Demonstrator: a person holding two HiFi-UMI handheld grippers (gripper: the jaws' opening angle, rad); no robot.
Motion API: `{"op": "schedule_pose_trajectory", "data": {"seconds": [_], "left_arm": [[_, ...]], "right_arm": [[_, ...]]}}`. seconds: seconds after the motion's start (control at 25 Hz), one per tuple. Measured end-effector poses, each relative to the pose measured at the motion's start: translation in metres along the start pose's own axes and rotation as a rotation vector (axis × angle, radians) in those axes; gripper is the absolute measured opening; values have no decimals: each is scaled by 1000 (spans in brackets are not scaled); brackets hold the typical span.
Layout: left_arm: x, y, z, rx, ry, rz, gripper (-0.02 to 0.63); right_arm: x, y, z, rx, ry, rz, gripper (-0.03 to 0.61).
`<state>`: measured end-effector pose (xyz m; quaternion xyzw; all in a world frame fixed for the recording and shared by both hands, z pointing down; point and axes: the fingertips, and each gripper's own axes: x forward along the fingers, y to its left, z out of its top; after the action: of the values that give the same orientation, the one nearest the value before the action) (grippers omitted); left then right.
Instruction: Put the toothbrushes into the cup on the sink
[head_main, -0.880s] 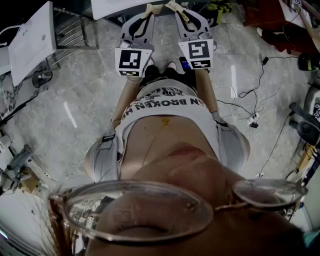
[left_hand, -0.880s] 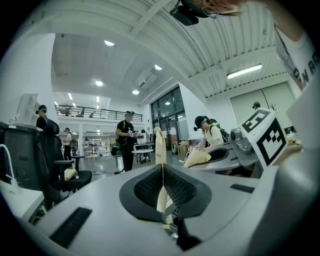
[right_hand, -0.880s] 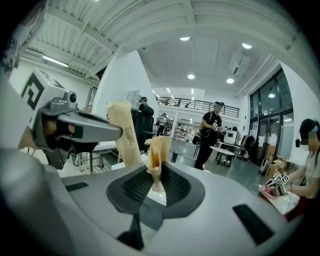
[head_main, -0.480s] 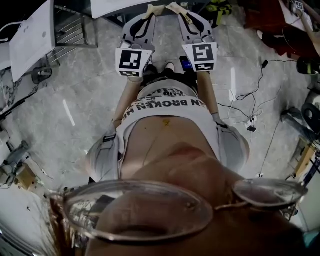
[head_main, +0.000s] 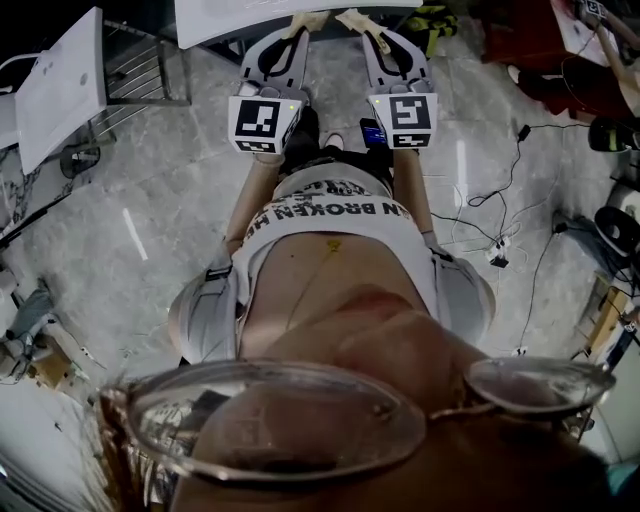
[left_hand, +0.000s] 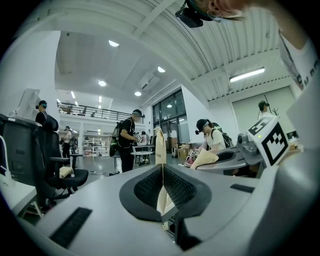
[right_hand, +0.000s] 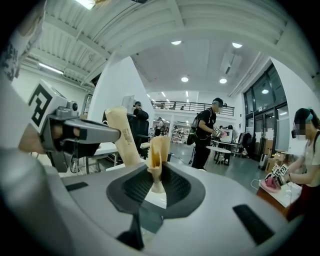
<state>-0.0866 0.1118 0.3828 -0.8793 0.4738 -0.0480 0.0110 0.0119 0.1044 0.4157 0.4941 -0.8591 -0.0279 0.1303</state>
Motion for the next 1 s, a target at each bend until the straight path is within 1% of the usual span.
{"op": "schedule_pose_trajectory", "data": {"seconds": [0.2, 0.56, 0.76, 1.0], "left_arm": [[26, 10, 3, 6, -23, -65, 15], [76, 45, 4, 15, -26, -154, 15], [89, 65, 2, 15, -25, -177, 15], [94, 89, -4, 11, -21, -200, 15]], "right_arm": [[15, -13, 3, 1, -4, -61, 63], [65, -34, 9, 0, 12, -129, 63], [87, -37, 13, 2, 13, -151, 63], [112, -29, 15, -6, 25, -166, 63]]}}
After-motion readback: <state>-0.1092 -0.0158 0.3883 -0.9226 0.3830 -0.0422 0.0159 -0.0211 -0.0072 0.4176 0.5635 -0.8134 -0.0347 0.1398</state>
